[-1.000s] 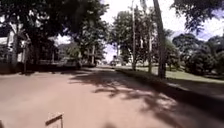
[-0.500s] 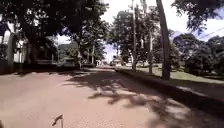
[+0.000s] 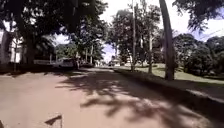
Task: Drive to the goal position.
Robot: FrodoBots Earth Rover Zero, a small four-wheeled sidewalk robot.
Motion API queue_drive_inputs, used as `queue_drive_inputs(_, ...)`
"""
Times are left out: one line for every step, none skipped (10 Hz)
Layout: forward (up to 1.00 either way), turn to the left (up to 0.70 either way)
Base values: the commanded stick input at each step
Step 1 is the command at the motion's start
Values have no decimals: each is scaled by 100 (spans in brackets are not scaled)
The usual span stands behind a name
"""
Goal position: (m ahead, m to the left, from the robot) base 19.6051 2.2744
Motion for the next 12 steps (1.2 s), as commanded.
queue_drive_inputs(70,0)
queue_drive_inputs(70,0)
queue_drive_inputs(70,0)
queue_drive_inputs(70,0)
queue_drive_inputs(70,0)
queue_drive_inputs(70,0)
queue_drive_inputs(70,0)
queue_drive_inputs(70,0)
queue_drive_inputs(70,0)
queue_drive_inputs(70,0)
queue_drive_inputs(70,0)
queue_drive_inputs(70,0)
